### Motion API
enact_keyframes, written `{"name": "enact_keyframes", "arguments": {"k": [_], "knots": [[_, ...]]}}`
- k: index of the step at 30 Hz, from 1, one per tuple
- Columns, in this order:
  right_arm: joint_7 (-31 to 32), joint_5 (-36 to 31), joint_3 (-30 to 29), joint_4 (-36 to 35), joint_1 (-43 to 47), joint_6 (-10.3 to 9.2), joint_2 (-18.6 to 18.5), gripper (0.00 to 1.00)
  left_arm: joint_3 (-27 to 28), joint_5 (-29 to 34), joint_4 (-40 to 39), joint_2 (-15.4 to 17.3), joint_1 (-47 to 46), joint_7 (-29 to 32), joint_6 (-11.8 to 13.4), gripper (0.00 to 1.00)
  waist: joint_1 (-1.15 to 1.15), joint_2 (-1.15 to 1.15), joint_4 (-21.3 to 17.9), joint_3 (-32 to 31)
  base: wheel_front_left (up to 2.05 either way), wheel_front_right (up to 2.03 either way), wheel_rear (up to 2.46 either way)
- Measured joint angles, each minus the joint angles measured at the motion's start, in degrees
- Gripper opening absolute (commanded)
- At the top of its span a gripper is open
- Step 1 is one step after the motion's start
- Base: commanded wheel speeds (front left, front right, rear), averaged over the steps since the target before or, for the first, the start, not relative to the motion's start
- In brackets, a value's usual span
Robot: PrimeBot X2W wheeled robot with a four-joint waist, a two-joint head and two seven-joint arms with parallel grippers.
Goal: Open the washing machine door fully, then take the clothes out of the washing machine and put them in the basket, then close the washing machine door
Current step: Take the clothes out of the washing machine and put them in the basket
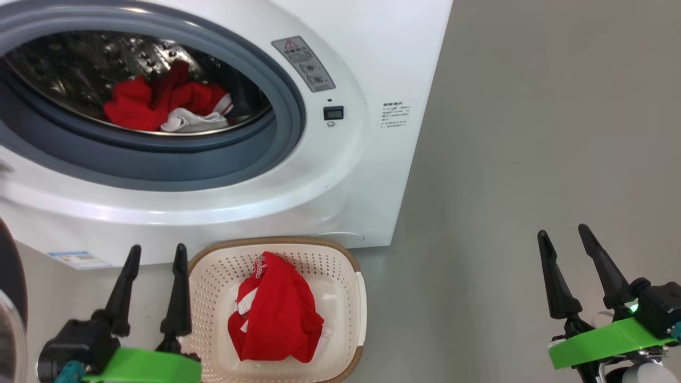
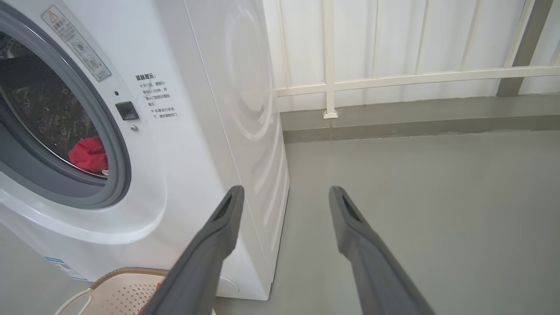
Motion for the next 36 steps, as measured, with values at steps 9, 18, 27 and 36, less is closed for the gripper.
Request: {"name": "enact_keyframes", "arguments": {"k": [9, 18, 27, 36], "knots": [[0.00, 0.01, -1.30, -0.49, 1.57, 0.00, 0.03, 1.00, 0.70, -0.03, -2.90, 0.20, 4.38, 0.01, 0.00, 1.00, 0.00, 0.00, -0.18, -0.88, 0.00, 0.00, 0.00], [-0.01, 0.01, -1.46, -0.58, 1.58, 0.00, 0.08, 1.00, 0.30, -0.21, -2.92, 0.22, 4.78, 0.01, 0.00, 1.00, 0.00, 0.00, 0.03, -0.18, 0.00, 0.00, 0.00], [0.00, 0.01, -1.30, -0.73, 1.12, 0.00, 0.09, 1.00, -0.34, 1.66, -0.82, 0.21, 0.14, 0.01, 0.23, 1.00, 0.00, 0.00, -0.03, 1.58, 0.00, 0.00, 0.00], [0.00, 0.01, -0.43, -0.91, -0.99, 0.00, 0.10, 1.00, 1.45, 7.05, 7.17, 0.24, -12.89, 0.00, 1.13, 1.00, 0.00, 0.00, -1.08, 5.44, 0.00, 0.00, 0.00]]}}
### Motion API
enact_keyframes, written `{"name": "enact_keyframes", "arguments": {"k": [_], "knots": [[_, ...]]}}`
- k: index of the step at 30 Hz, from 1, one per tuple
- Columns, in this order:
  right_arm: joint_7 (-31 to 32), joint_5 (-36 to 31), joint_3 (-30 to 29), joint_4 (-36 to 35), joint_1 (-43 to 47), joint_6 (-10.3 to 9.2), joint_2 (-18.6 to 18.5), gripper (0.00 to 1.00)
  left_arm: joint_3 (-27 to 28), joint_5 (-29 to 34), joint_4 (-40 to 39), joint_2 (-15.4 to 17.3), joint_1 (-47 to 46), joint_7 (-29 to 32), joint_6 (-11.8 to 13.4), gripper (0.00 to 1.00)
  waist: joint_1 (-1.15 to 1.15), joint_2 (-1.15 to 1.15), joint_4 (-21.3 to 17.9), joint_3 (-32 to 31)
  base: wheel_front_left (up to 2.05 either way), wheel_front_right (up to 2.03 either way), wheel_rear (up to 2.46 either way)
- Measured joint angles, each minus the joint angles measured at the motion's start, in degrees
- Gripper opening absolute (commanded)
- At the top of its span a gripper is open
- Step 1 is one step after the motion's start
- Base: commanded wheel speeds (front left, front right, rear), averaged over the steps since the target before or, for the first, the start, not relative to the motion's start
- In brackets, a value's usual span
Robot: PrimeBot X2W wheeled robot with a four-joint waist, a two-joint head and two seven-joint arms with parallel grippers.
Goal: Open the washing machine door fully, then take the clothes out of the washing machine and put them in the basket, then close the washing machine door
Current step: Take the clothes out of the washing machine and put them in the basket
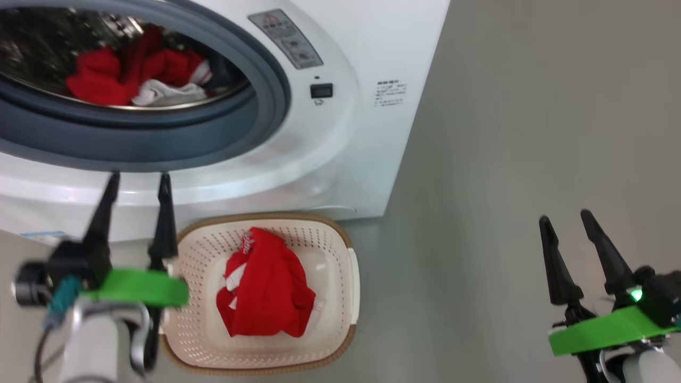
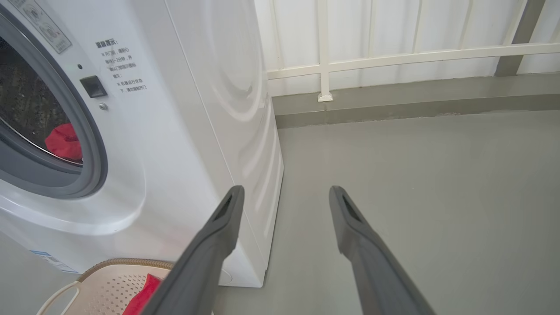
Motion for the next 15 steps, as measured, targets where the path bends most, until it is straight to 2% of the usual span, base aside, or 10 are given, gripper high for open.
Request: {"name": "enact_keyframes", "arguments": {"k": [4, 7, 15], "knots": [[0.00, 0.01, 0.59, -0.19, -2.00, 0.00, 0.00, 1.00, 0.91, 1.83, 4.63, 1.14, -6.80, 0.00, 0.05, 1.00, 0.00, 0.00, -0.85, 2.29, 0.00, 0.00, 0.00], [0.00, 0.05, 0.75, -0.22, -3.14, 0.00, 0.00, 1.00, 1.70, 2.92, 8.33, 2.71, -11.15, 0.00, 1.05, 1.00, 0.00, 0.00, -1.72, 4.04, 0.00, 0.00, 0.00], [-0.01, 0.43, 0.99, -0.35, -5.52, 0.00, 0.38, 1.00, 1.31, 6.94, 16.72, 6.75, -20.96, 0.00, 6.31, 1.00, 0.00, 0.00, -4.54, 8.14, 0.00, 0.00, 0.00]]}}
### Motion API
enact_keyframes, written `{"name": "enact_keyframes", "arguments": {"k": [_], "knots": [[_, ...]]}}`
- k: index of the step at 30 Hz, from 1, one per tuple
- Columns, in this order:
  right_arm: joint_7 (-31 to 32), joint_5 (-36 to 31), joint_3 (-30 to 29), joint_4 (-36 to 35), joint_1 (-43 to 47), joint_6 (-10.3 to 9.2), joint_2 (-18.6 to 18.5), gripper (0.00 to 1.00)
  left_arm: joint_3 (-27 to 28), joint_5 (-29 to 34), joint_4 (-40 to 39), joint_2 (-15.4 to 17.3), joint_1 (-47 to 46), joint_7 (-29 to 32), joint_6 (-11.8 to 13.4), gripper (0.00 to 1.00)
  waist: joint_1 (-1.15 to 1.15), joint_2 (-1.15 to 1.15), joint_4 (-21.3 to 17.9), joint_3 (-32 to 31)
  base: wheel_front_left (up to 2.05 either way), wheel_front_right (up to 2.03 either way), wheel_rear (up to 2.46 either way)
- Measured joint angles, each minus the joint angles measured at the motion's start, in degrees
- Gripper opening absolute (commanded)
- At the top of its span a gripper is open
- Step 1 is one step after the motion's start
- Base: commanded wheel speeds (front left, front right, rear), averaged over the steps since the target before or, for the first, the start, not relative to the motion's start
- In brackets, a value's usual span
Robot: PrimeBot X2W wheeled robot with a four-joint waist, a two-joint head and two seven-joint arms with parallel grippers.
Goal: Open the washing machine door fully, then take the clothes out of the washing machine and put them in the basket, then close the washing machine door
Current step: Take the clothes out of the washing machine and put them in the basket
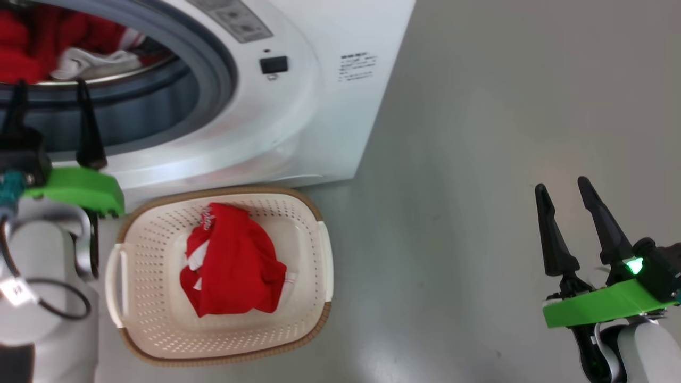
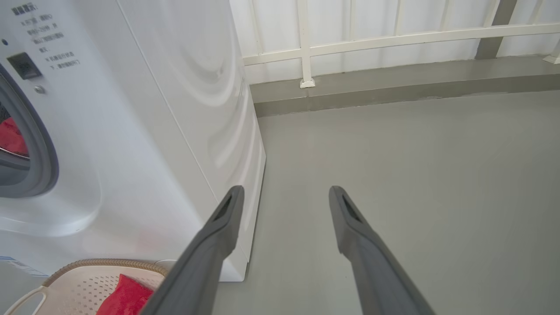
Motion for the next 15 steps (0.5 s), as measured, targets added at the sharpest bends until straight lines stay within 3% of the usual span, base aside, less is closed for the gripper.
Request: {"name": "enact_keyframes", "arguments": {"k": [7, 15], "knots": [[0.01, 0.00, 0.54, -0.04, -1.44, 0.00, 0.55, 1.00, -1.22, 1.57, 8.16, 2.26, -7.39, 0.00, 4.60, 1.00, 0.00, 0.00, -2.08, 2.74, 0.00, 0.00, 0.00], [0.01, 0.09, 1.34, -0.49, -3.45, 0.00, 1.14, 1.00, -1.51, 1.72, 18.53, 6.16, -16.13, 0.00, 7.37, 1.00, 0.00, 0.00, -4.08, 5.45, 0.00, 0.00, 0.00]]}}
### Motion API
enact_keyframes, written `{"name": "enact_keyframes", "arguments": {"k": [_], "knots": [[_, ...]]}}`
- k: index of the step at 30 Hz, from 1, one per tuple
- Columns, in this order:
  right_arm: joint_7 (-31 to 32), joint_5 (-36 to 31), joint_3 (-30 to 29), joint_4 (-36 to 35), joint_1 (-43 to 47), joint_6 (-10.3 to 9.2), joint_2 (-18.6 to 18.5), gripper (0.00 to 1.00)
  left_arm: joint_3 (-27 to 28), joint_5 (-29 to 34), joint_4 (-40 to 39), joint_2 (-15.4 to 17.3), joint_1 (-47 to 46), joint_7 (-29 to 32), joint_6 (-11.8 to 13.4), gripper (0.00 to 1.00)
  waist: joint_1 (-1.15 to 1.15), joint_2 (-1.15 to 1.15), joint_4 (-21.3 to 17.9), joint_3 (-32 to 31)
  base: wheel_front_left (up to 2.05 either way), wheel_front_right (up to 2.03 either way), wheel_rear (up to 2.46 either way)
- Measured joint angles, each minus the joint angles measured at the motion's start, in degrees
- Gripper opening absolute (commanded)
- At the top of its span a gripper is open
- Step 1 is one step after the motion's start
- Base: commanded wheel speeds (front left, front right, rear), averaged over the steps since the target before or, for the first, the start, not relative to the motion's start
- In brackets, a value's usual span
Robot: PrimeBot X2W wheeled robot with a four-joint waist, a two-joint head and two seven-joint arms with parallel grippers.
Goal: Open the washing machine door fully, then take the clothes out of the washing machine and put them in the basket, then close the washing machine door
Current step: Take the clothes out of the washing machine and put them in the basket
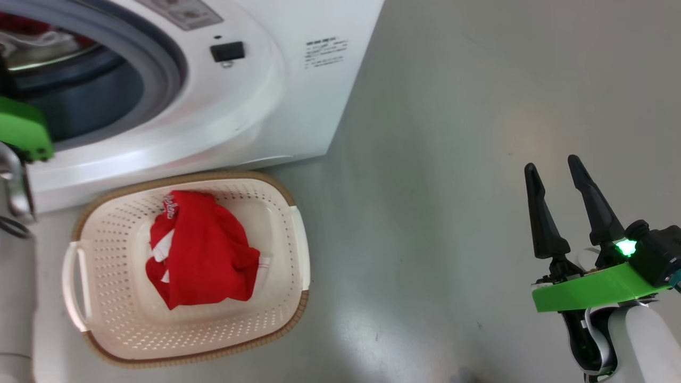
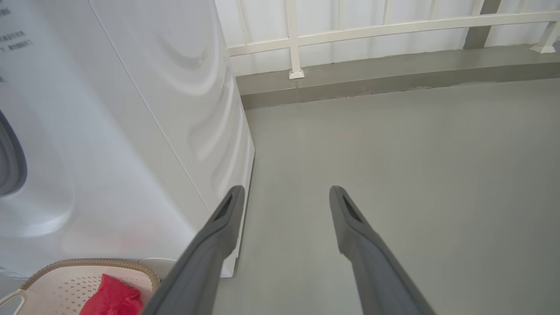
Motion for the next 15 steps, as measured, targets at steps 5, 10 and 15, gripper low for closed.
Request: {"name": "enact_keyframes", "arguments": {"k": [5, 10, 15], "knots": [[0.00, 0.14, 0.26, 0.02, -0.43, 0.00, 0.08, 1.00, -0.20, 0.00, 4.68, 2.65, -3.77, 0.00, 0.74, 1.00, 0.00, 0.00, -1.27, 1.33, 0.00, 0.00, 0.00], [0.00, 0.25, 1.03, 0.00, -0.94, 0.00, 0.16, 1.00, -0.79, 0.00, 9.57, 5.17, -7.14, 0.00, 0.99, 1.00, 0.00, 0.00, -2.59, 2.75, 0.00, 0.00, 0.00], [0.00, 0.48, 1.87, 0.00, -1.10, 0.00, 0.16, 1.00, -1.04, -0.03, 14.99, 6.33, -9.78, 0.01, 1.09, 1.00, 0.00, 0.00, -3.47, 3.82, 0.00, 0.00, 0.00]]}}
